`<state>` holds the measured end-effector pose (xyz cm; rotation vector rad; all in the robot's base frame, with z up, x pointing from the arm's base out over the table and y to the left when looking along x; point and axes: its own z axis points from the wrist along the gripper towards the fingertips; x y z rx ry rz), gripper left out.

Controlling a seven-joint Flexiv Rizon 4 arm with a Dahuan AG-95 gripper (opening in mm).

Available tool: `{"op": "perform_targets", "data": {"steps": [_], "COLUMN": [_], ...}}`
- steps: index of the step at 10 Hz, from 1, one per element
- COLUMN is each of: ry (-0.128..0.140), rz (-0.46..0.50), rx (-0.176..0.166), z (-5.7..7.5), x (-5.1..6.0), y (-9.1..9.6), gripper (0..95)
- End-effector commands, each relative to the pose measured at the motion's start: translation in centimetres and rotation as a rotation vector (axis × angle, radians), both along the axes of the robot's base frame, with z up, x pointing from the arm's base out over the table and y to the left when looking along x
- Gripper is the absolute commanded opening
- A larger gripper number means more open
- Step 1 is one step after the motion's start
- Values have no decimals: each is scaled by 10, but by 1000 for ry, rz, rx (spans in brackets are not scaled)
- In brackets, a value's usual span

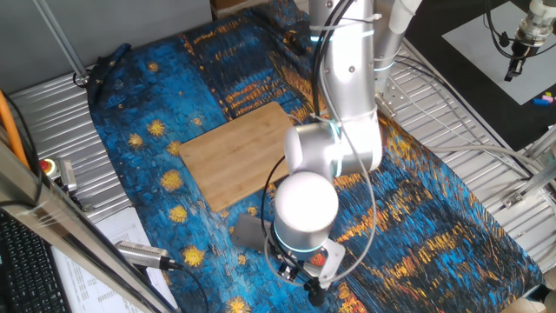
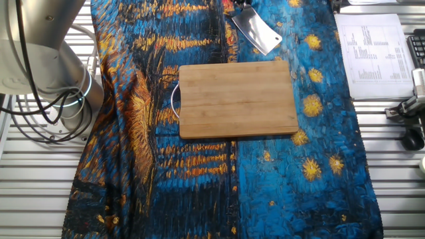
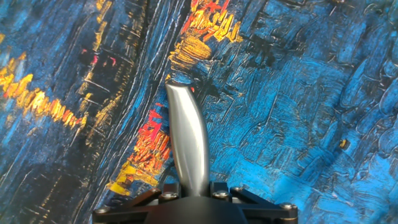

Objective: Put the knife on the cutting board

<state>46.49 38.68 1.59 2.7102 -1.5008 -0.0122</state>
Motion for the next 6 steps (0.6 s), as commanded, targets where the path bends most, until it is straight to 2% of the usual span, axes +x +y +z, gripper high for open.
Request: {"op": "perform_targets", "data": {"steps": [1,5,6], "ry": [-7,-8,-9], "rz": [-7,-14,-10], "rx": [-1,-18,-40], "z": [1,5,10], "x": [1,1,1], "y": [-1,-1,-1], "gripper": [0,0,0]}}
